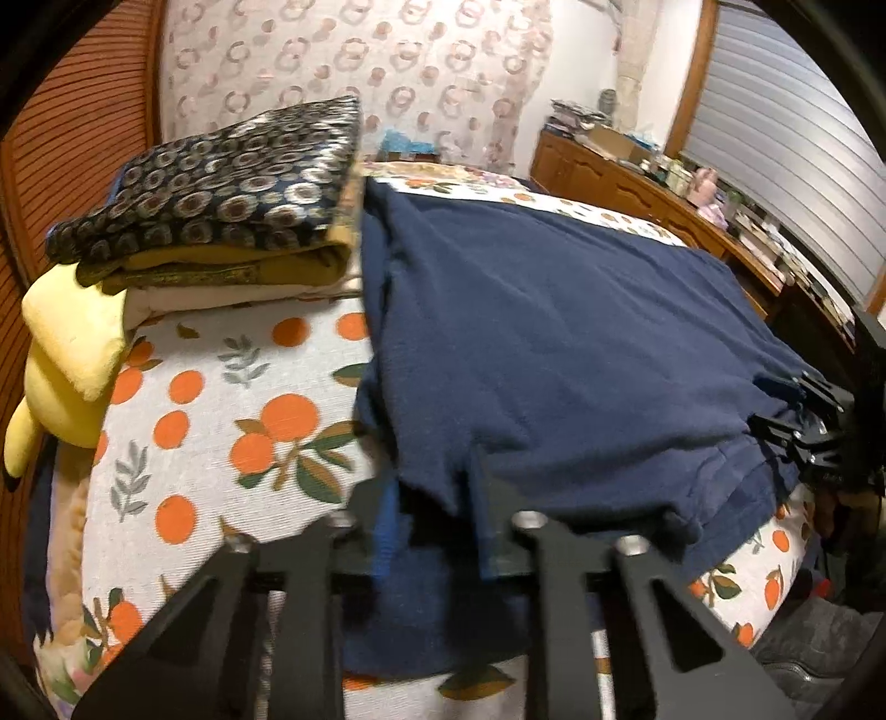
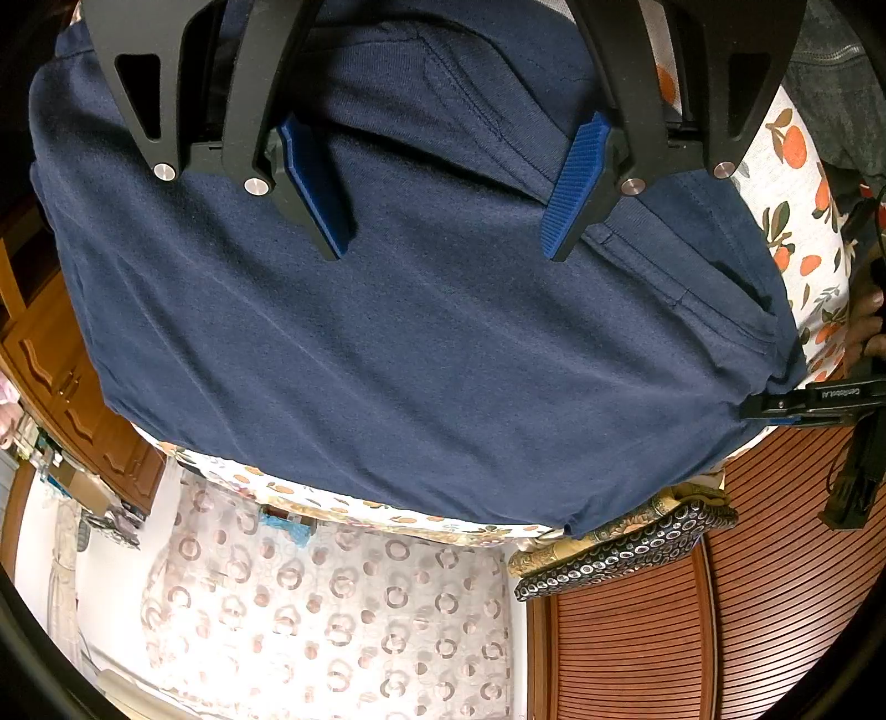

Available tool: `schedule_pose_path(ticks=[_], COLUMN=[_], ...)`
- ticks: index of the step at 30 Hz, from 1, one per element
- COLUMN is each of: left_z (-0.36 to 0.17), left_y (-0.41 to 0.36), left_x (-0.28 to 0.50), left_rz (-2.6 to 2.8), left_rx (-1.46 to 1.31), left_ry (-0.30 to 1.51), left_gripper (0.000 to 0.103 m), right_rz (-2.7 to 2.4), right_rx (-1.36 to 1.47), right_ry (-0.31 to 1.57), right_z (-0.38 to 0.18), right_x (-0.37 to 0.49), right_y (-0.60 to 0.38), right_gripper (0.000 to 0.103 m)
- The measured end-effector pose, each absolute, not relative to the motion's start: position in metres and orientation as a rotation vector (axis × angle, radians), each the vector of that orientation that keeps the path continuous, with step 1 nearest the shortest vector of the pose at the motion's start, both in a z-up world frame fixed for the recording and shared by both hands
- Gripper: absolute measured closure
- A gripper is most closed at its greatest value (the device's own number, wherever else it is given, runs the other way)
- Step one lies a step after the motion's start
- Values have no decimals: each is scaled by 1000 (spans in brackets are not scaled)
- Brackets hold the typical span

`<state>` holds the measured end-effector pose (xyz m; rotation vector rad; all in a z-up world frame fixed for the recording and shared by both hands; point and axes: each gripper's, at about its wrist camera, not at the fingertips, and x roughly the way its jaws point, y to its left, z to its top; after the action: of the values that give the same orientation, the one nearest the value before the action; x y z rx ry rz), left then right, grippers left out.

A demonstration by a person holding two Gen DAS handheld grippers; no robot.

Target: Fold small clothes

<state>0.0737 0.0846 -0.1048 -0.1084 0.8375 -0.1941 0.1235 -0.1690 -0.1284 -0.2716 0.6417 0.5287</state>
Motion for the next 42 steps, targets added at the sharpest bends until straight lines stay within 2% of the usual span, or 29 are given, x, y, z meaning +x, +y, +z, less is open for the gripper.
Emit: schedule_pose_path(ticks=[14,22,32,42], left_z=[-56,-31,-3,44], left_y=[53,16,-55,-160], left_x=[78,102,136,151], left_rz=[-318,-415,-550,-736], left_rx=[-117,-83,-33,56], left_ry=[706,661,632,594], left_gripper=[93,93,94,94], right_rz=[533,488,360,298], right_rx=[-259,-180,-96,-39], right_ry=[646,631,588,570], right_z=[-127,-112,-101,-102], right_x=[125,124,105,79], right_y=[-172,-212,-283,-297], right_gripper=[29,29,29,29])
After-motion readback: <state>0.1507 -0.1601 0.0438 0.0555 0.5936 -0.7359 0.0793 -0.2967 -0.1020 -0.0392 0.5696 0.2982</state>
